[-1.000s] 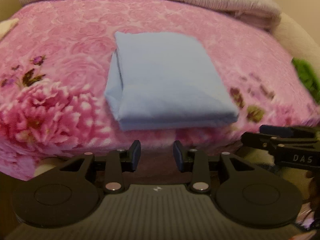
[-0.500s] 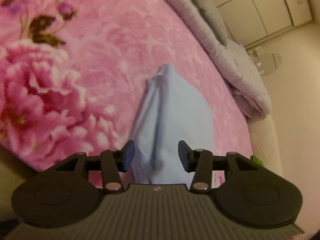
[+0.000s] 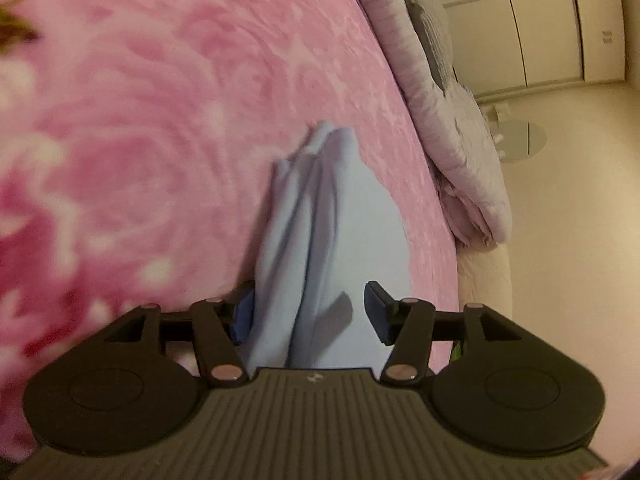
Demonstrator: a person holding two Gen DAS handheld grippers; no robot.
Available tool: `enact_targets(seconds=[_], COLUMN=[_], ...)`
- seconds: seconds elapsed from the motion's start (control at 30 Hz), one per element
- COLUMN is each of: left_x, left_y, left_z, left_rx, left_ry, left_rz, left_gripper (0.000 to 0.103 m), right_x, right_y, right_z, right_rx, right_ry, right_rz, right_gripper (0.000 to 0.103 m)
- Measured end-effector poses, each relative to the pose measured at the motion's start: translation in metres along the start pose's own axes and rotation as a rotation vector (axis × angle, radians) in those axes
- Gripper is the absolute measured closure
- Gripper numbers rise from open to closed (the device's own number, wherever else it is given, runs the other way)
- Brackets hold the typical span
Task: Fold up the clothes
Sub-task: 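Grasp the folded sweatshirt end with both grippers and lift it, then carry the folded sweatshirt onto the cream towel with both grippers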
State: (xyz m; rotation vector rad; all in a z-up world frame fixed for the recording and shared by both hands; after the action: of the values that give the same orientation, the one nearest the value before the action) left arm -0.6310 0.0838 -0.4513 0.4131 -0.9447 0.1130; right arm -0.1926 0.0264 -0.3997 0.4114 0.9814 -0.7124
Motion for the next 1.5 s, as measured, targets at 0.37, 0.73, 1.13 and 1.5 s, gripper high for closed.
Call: enact_targets(seconds=[0.37,0.73,1.13,1.5], left_x=[-0.005,0.021,0.119,0.117], left_y=[0.001,0.034,0.133,0.157], left_z=[-0.033,-0.023,0.14,0.267], left_rx=[-0.068,-0.144,-0.059,0.133], left_ry=[-0.133,-0.064,-0.004,0.092], left_rz=[0.006,0.06,0.126,0.168], left_gripper=[0.076,0.085,0.085,0.085], right_x=[-0.011,-0.038,-0.24,-0.351], right_y=[0.01,0.014,-0.024,-0.092], right_z=[-0.038,-0.056,-0.047,-0.106], right_rx=[-0.119,-0.166,-0.229,-0.343], right_ry=[0.054,-0.066,-0.112,-0.054], right_rz=[0.098,-0.002,0.019,0.07], right_gripper=[0.047,0.081,0.082,0.081])
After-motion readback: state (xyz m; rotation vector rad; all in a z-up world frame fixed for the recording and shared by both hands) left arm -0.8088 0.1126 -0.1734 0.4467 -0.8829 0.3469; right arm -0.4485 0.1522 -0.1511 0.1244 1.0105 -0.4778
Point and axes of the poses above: each gripper's, at about its wrist camera, not at the fingertips, and z roughly against the way its jaws point, x to its right, y to its top, the point moved 2 cm from there along -z, roughly the way its jaws point, and after that the axes turned 10 degrees about -z, right-handed, at the moved point
